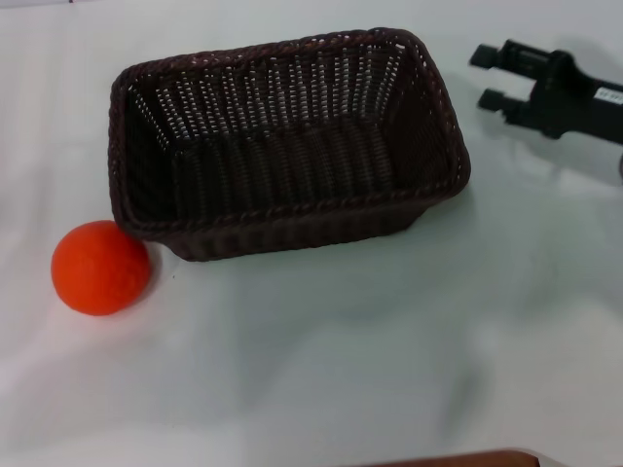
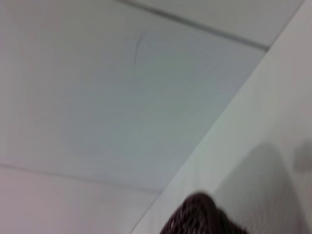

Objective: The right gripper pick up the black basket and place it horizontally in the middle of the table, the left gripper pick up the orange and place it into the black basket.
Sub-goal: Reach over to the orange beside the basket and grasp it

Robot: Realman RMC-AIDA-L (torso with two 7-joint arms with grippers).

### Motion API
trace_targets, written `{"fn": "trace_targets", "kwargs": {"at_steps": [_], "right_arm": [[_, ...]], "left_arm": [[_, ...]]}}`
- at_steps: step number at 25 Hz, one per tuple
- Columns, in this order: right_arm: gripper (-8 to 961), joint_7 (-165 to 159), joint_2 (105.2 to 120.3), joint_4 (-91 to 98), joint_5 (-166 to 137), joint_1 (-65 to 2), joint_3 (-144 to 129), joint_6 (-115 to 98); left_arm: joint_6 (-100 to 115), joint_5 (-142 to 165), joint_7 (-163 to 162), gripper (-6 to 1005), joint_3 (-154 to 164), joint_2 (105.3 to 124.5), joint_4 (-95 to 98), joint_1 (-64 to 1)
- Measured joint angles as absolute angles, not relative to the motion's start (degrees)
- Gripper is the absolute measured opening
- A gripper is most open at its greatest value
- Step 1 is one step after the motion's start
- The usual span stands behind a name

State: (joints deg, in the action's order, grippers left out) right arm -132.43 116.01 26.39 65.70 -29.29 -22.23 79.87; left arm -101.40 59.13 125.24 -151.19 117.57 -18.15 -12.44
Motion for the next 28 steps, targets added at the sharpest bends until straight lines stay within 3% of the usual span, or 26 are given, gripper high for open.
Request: {"fn": "trace_targets", "kwargs": {"at_steps": [5,10,16,21,26,28], "right_arm": [[790,-128.34,115.84,27.99,68.02,-28.98,-17.65,79.04],[789,-122.46,115.69,27.68,77.01,-28.09,-15.23,78.9],[789,-119.64,115.73,27.43,80.51,-29.14,-15.0,78.39],[784,-119.5,116.3,27.42,80.67,-30.59,-14.94,77.81],[782,-119.48,116.78,27.34,80.96,-31.14,-14.94,77.71],[781,-119.47,117.0,27.33,81.26,-31.22,-15.04,77.5]], "left_arm": [[-101.28,69.38,122.43,681,-143.87,113.15,-21.35,-11.85],[-101.22,81.62,118.24,689,-140.78,111.42,-26.71,-10.45],[-96.8,91.14,111.71,697,-141.16,112.82,-30.31,-9.53],[-92.41,94.19,112.53,704,-141.37,116.06,-35.23,-7.39],[-89.44,98.63,113.23,926,-141.31,117.15,-37.02,-6.73],[-88.38,100.59,113.23,928,-141.02,117.56,-36.93,-6.98]]}}
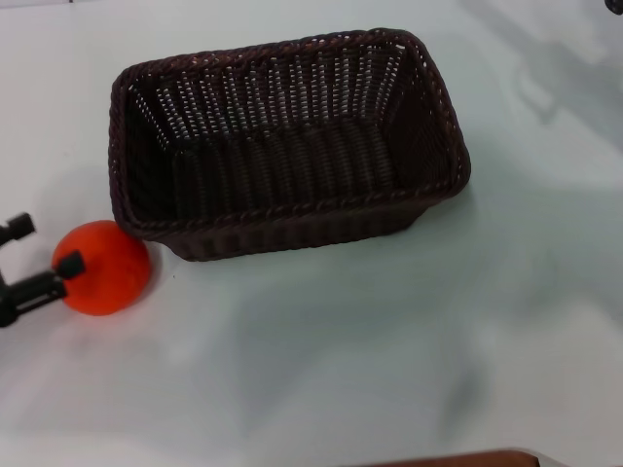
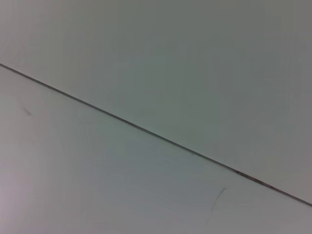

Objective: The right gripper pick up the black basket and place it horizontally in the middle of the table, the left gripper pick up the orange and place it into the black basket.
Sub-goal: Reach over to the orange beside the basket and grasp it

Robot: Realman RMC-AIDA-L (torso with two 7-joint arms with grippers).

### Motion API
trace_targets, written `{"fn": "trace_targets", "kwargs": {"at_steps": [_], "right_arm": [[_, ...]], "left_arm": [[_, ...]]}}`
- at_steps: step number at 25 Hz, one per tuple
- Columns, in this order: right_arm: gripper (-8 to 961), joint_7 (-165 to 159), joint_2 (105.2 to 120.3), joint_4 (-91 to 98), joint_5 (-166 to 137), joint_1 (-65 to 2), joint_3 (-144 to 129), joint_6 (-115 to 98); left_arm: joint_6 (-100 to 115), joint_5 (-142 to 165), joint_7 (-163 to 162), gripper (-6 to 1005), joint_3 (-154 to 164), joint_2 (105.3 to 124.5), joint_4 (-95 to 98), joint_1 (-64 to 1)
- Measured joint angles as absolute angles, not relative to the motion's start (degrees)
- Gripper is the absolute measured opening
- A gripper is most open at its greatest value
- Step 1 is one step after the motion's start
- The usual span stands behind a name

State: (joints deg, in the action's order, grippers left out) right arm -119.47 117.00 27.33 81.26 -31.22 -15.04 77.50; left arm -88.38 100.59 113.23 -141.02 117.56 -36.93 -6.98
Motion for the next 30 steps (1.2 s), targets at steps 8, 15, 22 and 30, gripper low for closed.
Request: {"fn": "trace_targets", "kwargs": {"at_steps": [8,15,22,30], "right_arm": [[778,-119.21,117.23,26.55,81.36,-32.38,-15.45,76.87],[779,-118.41,117.25,25.87,81.38,-32.58,-15.44,76.19],[779,-118.11,117.25,25.76,81.39,-32.66,-15.41,75.71],[778,-118.11,117.25,25.75,81.39,-32.79,-15.09,75.37]], "left_arm": [[-85.12,106.91,112.92,918,-140.78,119.25,-36.82,-8.97],[-85.19,109.84,112.85,860,-142.59,118.83,-36.61,-9.84],[-85.54,110.0,112.95,637,-143.13,118.8,-36.62,-9.88],[-91.43,109.62,112.99,401,-146.59,117.92,-36.65,-10.0]]}}
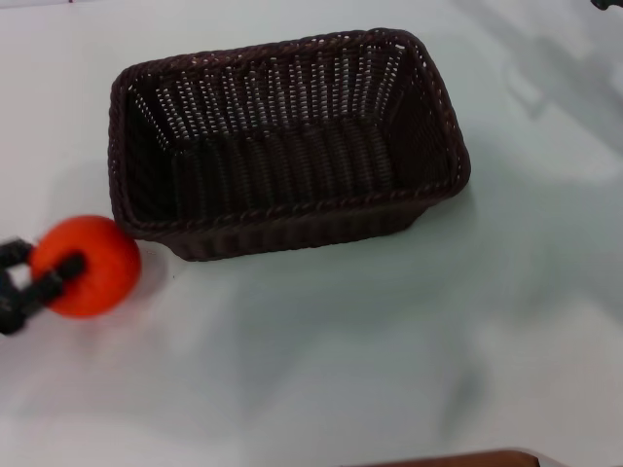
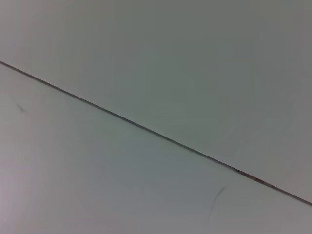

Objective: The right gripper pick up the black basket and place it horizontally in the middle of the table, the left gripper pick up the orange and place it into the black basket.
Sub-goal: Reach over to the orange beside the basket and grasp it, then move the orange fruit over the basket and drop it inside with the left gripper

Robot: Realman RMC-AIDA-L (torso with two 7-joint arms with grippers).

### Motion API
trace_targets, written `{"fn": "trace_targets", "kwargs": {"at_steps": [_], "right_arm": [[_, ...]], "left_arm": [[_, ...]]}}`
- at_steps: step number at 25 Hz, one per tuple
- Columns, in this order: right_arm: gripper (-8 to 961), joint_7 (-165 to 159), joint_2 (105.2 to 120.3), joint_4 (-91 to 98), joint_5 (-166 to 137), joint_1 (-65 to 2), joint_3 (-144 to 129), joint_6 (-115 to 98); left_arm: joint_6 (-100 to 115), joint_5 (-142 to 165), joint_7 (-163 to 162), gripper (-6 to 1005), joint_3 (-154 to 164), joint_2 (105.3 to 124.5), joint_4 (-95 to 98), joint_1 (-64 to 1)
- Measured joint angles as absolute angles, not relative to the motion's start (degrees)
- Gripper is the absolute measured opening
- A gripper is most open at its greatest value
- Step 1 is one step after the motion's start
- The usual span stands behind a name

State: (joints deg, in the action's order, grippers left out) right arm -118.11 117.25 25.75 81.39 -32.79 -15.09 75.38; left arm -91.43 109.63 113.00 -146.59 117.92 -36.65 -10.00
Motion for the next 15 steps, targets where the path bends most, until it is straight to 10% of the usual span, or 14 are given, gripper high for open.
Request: {"fn": "trace_targets", "kwargs": {"at_steps": [15], "right_arm": [[778,-117.93,117.29,25.05,83.68,-32.9,-15.44,78.69]], "left_arm": [[-104.11,91.88,111.91,297,-164.59,115.82,-30.63,-12.77]]}}
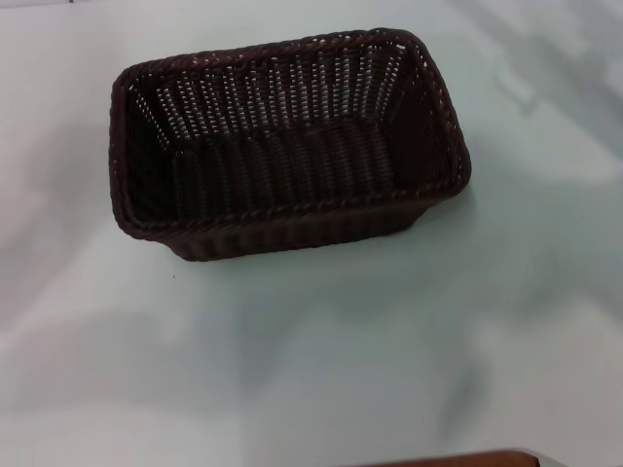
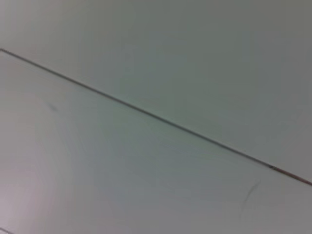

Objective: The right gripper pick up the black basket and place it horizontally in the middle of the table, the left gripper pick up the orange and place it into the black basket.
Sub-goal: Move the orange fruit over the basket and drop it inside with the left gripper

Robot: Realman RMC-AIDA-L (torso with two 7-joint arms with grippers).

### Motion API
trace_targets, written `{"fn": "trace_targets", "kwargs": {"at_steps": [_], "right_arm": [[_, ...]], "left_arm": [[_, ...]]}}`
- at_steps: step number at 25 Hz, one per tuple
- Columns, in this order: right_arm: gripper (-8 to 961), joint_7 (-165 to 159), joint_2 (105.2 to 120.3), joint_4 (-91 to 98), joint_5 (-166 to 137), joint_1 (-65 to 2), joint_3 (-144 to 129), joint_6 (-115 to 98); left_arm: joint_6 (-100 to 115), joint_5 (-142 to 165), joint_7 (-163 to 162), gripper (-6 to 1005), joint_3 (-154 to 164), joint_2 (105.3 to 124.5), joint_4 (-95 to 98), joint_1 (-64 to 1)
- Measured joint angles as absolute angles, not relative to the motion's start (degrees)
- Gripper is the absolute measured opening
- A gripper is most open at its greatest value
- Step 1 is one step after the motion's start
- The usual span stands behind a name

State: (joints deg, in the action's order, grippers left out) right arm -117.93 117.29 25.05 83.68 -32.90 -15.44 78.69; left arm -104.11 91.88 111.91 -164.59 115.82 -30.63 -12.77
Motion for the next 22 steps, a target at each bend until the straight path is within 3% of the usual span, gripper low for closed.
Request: {"fn": "trace_targets", "kwargs": {"at_steps": [6,12,22], "right_arm": [[779,-115.9,118.21,24.99,85.46,-33.05,-15.33,81.25],[778,-111.24,118.97,22.92,88.1,-33.56,-15.33,83.48],[779,-107.99,119.24,21.97,88.66,-33.95,-15.12,83.86]], "left_arm": [[-101.64,92.11,110.24,248,-161.29,120.12,-28.92,-22.01],[-93.03,92.11,107.97,213,-152.74,123.27,-28.94,-26.75],[-90.5,91.01,106.37,580,-145.78,123.6,-29.75,-27.85]]}}
